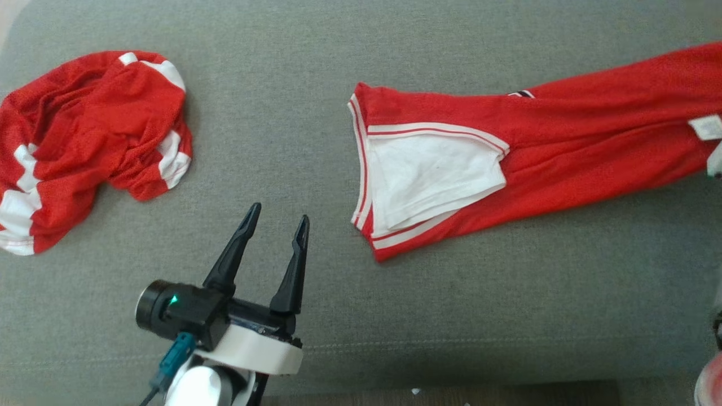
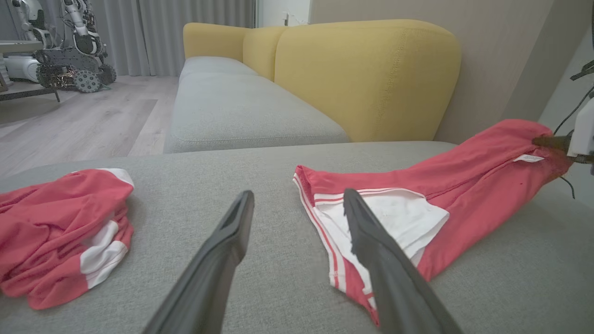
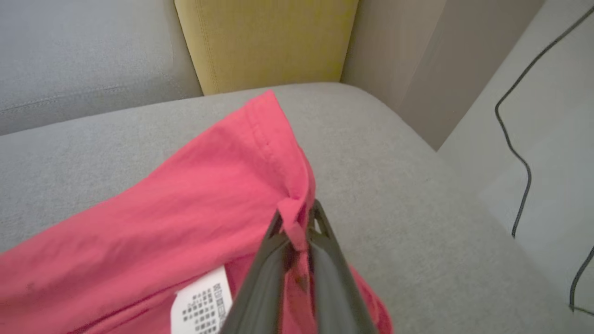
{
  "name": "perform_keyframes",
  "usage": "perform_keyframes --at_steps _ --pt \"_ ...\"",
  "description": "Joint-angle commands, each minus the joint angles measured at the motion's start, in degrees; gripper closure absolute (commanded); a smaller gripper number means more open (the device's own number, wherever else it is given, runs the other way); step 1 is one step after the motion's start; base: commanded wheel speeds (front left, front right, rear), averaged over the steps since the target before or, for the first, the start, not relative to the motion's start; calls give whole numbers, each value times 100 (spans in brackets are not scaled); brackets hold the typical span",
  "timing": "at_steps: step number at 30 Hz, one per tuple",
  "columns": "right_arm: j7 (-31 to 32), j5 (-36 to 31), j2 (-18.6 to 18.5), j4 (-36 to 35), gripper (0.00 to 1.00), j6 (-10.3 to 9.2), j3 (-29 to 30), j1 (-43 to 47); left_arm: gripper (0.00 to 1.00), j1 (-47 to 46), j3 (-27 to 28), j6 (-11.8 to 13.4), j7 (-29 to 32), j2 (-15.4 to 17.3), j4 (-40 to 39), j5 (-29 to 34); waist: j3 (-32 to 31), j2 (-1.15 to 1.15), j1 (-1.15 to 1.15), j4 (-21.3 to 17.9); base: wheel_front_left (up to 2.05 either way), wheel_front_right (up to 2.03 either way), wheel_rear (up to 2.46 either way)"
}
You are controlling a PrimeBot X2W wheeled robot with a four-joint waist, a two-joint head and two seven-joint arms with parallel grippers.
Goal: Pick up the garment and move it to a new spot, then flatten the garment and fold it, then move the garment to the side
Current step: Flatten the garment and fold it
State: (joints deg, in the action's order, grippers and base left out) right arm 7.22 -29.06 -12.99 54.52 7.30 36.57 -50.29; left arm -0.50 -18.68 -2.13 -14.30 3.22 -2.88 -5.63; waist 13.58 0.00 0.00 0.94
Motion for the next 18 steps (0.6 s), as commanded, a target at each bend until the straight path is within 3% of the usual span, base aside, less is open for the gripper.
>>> perform_keyframes --at_steps 1,10,18 --pt "20 41 -24 -273 100 19 -249 -254 0 -211 184 -15 -70 -34 -198 9 4 0 0 -12 0 0 0" --pt "257 589 492 -861 100 19 -1218 -77 0 -223 146 18 -70 -34 -118 -72 -120 0 0 122 0 0 0" --pt "864 1627 956 -2336 100 19 -2625 992 0 -216 96 113 -70 -34 -81 -194 -276 0 0 364 0 0 0"
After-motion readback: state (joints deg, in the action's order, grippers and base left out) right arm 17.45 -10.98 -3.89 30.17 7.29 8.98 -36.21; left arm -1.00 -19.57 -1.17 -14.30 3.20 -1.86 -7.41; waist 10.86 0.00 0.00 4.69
